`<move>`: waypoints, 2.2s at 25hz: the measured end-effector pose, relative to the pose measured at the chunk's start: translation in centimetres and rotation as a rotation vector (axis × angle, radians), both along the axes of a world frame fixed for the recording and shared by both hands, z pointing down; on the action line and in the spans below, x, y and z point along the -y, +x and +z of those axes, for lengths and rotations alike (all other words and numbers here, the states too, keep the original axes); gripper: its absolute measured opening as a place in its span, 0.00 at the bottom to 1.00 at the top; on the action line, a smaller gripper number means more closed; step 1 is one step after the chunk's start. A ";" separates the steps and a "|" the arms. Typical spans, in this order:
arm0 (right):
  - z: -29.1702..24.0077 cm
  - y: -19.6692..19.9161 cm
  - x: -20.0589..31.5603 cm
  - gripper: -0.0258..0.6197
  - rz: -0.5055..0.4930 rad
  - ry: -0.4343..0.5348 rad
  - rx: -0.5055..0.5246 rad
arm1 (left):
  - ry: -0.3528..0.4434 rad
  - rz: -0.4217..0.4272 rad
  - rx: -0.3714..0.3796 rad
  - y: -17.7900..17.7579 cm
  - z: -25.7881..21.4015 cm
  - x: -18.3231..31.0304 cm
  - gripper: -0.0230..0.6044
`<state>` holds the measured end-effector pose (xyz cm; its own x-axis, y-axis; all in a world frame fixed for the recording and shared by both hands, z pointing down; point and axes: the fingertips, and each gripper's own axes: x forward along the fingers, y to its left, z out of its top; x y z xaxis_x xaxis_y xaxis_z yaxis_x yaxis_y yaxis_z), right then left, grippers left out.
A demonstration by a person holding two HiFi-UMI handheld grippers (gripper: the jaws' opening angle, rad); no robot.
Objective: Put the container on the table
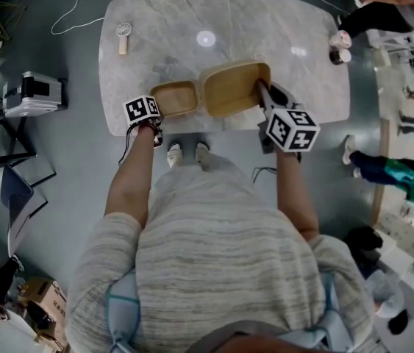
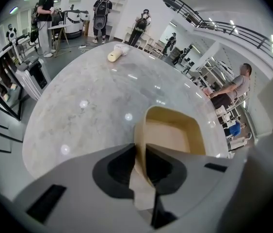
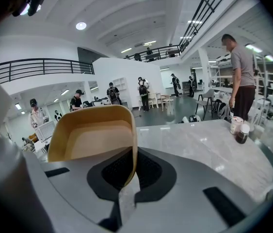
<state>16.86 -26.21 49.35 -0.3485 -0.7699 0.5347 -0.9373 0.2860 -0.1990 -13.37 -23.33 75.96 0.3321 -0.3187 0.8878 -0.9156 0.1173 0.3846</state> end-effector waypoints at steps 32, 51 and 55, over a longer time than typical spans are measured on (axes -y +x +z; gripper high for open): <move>0.7 -0.1 0.1 0.05 -0.020 -0.015 0.021 | 0.027 0.112 -0.012 1.2 -1.0 0.4 0.11; 0.6 -0.5 0.4 0.05 -0.032 -0.011 0.035 | 0.092 0.118 -0.027 0.6 -4.0 0.4 0.11; 0.7 -0.6 0.2 0.05 -0.032 -0.009 0.038 | 0.136 0.120 -0.036 0.7 -5.6 0.7 0.11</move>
<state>16.26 -26.39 50.00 -0.3931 -0.7535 0.5271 -0.9194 0.3137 -0.2373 -12.72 -24.01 70.37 0.4055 -0.3908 0.8263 -0.9054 -0.0476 0.4218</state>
